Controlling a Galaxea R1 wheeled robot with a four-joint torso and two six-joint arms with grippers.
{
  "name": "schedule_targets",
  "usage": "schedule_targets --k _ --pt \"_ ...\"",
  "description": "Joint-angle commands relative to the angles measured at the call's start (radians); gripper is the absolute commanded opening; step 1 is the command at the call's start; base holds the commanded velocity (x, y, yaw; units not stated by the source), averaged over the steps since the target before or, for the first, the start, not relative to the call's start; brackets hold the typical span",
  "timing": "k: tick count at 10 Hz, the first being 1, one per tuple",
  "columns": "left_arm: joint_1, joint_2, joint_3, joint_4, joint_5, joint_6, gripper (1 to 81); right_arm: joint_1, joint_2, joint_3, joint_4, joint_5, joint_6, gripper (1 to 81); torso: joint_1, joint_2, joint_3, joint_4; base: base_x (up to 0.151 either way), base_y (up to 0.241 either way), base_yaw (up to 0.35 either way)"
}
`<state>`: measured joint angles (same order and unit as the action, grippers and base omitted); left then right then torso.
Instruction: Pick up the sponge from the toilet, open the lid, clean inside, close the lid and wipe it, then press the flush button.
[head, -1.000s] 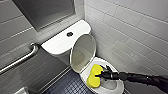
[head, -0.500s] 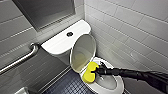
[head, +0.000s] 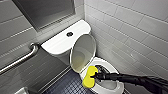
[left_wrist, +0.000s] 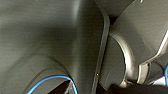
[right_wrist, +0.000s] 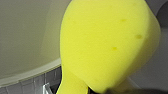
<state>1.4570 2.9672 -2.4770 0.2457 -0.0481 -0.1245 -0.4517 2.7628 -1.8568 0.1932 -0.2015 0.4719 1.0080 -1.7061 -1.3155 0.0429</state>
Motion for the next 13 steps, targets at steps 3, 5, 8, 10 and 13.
schedule_targets --k 3,5,8,10,13 --pt "0.032 0.003 0.015 0.000 0.082 0.006 81.1 0.018 -0.067 0.117 -0.026 -0.046 0.001 1.0 0.000 0.000 0.000 0.000 0.000 0.000 0.000" --pt "0.032 0.001 0.015 0.001 0.082 0.006 81.1 0.000 -0.166 0.215 -0.026 -0.036 0.001 1.0 0.000 0.000 0.000 0.000 0.000 0.000 0.000" --pt "0.032 0.001 0.015 0.001 0.082 0.006 81.1 -0.062 -0.245 0.274 -0.029 -0.032 0.000 1.0 0.000 0.000 0.000 0.000 0.000 0.000 0.000" --pt "0.032 0.001 0.015 0.001 0.082 0.006 81.1 -0.094 -0.315 0.334 -0.031 -0.016 0.001 1.0 0.000 0.000 0.000 0.000 0.000 0.000 0.000" --pt "0.030 0.001 0.015 0.003 0.080 0.008 81.1 -0.152 -0.477 0.461 -0.034 0.034 0.001 1.0 0.000 0.000 0.000 0.000 0.000 0.000 0.000"
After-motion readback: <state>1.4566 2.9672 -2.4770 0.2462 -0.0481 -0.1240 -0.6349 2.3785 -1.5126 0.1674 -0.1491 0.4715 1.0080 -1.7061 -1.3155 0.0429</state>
